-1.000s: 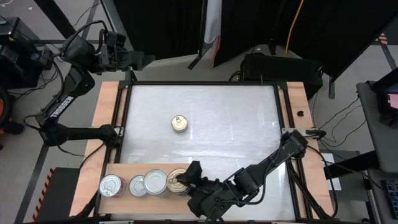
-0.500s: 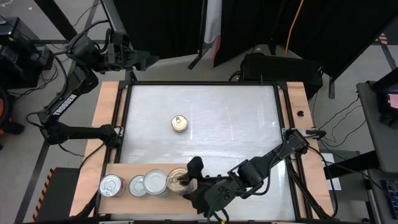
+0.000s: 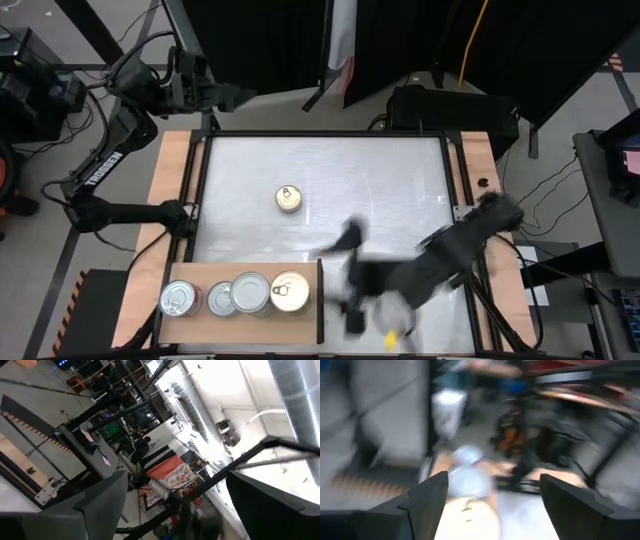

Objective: Stack canned seafood by type on shelf
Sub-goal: Stack the blue pink tuna can on top of the other blue pink tuna cans on the shelf

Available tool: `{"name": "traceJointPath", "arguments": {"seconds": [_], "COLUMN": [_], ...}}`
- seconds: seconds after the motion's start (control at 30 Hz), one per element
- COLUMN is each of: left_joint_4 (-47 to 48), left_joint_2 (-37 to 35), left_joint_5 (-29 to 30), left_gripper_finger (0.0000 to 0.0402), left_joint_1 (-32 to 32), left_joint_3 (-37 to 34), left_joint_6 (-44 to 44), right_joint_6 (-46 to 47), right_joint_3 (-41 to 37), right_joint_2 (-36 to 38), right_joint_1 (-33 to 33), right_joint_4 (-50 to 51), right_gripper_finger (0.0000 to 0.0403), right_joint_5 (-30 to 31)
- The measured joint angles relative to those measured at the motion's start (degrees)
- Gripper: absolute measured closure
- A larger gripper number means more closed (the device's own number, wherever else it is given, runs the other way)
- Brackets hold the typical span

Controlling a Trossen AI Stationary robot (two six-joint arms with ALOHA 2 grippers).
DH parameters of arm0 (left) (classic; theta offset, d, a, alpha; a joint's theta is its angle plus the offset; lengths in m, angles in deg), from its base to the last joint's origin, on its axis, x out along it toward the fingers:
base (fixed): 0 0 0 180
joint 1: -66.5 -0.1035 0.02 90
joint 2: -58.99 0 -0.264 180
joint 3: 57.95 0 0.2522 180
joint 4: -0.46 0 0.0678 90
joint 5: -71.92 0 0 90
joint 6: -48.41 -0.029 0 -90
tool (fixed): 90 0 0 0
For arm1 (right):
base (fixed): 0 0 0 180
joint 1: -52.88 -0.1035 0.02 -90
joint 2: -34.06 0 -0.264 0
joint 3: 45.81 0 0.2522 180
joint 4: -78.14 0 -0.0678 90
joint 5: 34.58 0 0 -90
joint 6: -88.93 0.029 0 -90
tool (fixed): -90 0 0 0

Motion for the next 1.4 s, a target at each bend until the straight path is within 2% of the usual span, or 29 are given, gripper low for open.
{"name": "traceJointPath", "arguments": {"seconds": [0.1, 0.17, 0.23, 0.3, 0.37, 0.53, 0.7, 0.83, 0.93, 1.0, 1.23, 1.4], "left_joint_4": [0.63, 0.62, 0.63, 0.60, 0.60, 1.66, 5.24, 7.90, 8.18, 8.18, 14.68, 19.03], "left_joint_2": [-0.72, -1.12, -1.46, -1.81, -2.17, -2.42, -2.97, -4.42, -6.22, -7.34, -9.64, -9.93], "left_joint_5": [-0.24, -0.16, 1.00, 2.63, 3.99, 4.57, 4.61, 5.35, 8.27, 10.43, 15.64, 16.91], "left_gripper_finger": [0.0063, 0.0063, 0.0066, 0.0073, 0.0084, 0.0120, 0.0156, 0.0182, 0.0199, 0.0206, 0.0210, 0.0210], "left_joint_1": [0.00, 0.32, 1.01, 1.50, 1.53, 1.53, 1.53, 1.44, 1.23, 0.93, 0.66, 0.63], "left_joint_3": [0.00, 0.00, 0.00, 0.00, 0.00, 0.00, 0.00, 0.00, 0.00, 0.00, 0.00, 0.00], "left_joint_6": [-3.35, -5.68, -8.59, -11.68, -14.73, -19.92, -24.66, -30.10, -33.11, -34.34, -35.41, -35.44], "right_joint_6": [13.14, 18.69, 19.26, 15.64, 11.58, 5.66, 4.06, 3.89, 3.91, 4.04, 6.18, 7.39], "right_joint_3": [0.14, 0.23, 0.26, 0.11, 0.07, 0.09, 0.04, 0.04, -0.02, -0.02, -0.02, -0.02], "right_joint_2": [6.66, 10.27, 12.55, 13.31, 13.22, 8.30, -0.78, -8.86, -14.54, -17.35, -23.33, -25.93], "right_joint_1": [1.06, 3.94, 7.62, 12.56, 18.42, 33.09, 39.88, 41.87, 41.60, 41.64, 43.19, 43.94], "right_joint_4": [4.12, 9.18, 13.97, 17.53, 19.97, 20.47, 20.21, 20.15, 20.16, 19.60, 17.61, 18.30], "right_gripper_finger": [0.0102, 0.0110, 0.0124, 0.0140, 0.0158, 0.0217, 0.0279, 0.0333, 0.0380, 0.0396, 0.0401, 0.0402], "right_joint_5": [10.60, 12.65, 11.99, 7.26, -0.19, -22.64, -34.13, -43.24, -45.80, -45.82, -44.64, -44.63]}}
